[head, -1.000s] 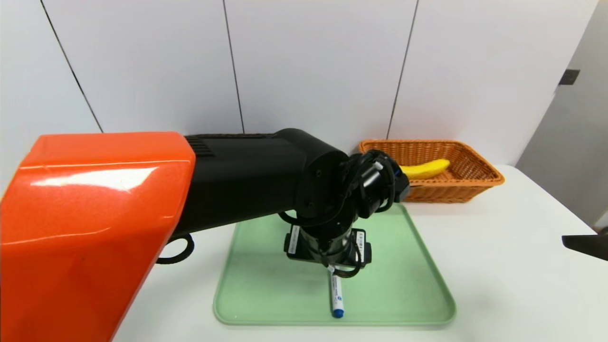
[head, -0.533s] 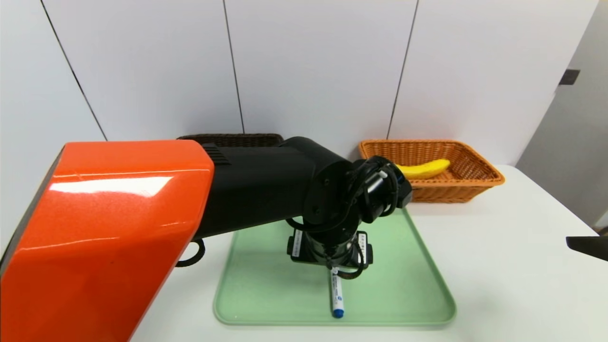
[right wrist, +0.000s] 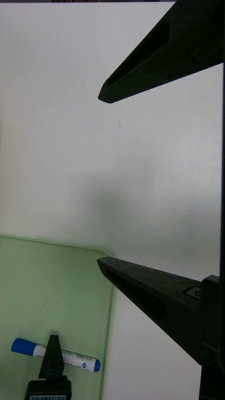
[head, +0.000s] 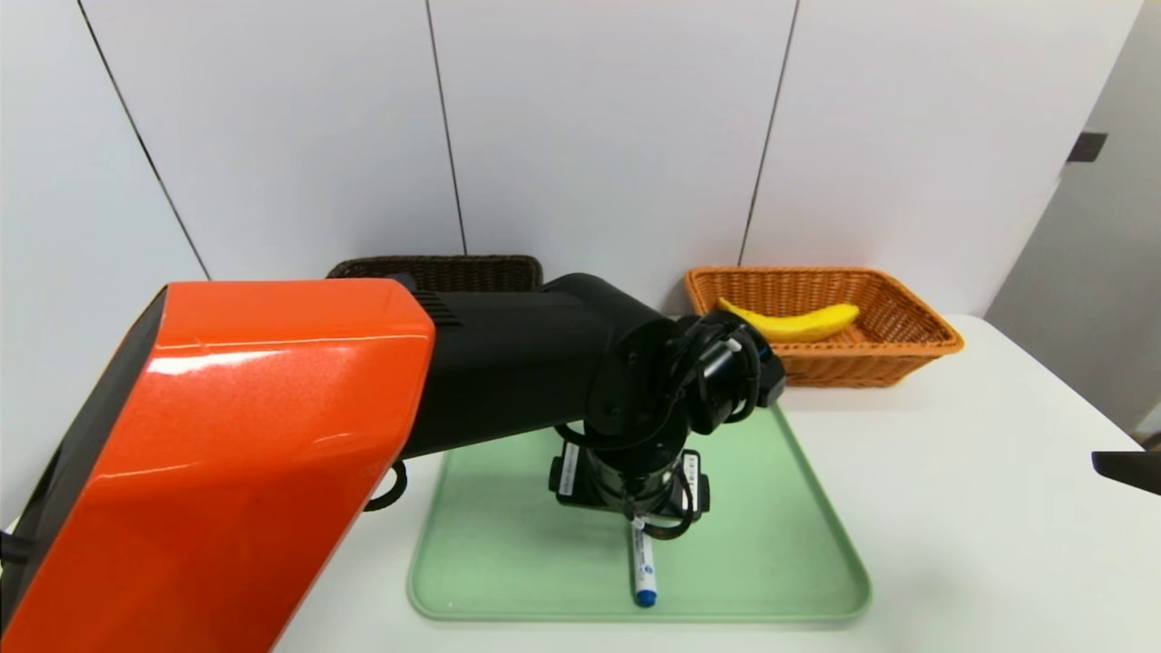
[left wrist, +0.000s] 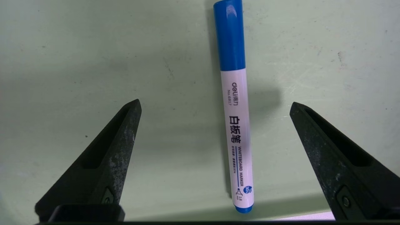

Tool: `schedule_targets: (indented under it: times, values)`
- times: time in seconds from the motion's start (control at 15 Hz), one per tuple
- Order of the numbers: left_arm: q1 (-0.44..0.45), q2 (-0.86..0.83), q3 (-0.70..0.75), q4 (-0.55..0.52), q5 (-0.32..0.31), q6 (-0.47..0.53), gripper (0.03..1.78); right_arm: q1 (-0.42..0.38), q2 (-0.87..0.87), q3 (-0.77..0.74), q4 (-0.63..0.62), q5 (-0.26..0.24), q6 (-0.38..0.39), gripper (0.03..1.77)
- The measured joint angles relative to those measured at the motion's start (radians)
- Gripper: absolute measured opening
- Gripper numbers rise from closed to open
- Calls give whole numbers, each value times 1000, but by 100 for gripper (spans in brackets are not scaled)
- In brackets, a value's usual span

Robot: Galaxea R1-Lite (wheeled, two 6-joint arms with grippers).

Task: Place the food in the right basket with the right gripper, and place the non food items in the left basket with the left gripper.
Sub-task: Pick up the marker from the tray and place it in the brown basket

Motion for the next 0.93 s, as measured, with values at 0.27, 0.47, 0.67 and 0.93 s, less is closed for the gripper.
schedule_targets:
  times: [0.27, 0.47, 0.67, 0.93]
  values:
    - [6, 7, 0, 1, -9, 1, 169, -3, -1, 8, 0, 0, 1, 170]
    - [6, 9, 0, 5, -10, -5, 169, -5, -4, 13, -1, 0, 1, 170]
    - [6, 12, 0, 8, -9, -6, 169, -6, -10, 19, -1, 0, 1, 170]
    - [6, 17, 0, 8, -9, -8, 169, -7, -20, 21, 0, 1, 1, 170]
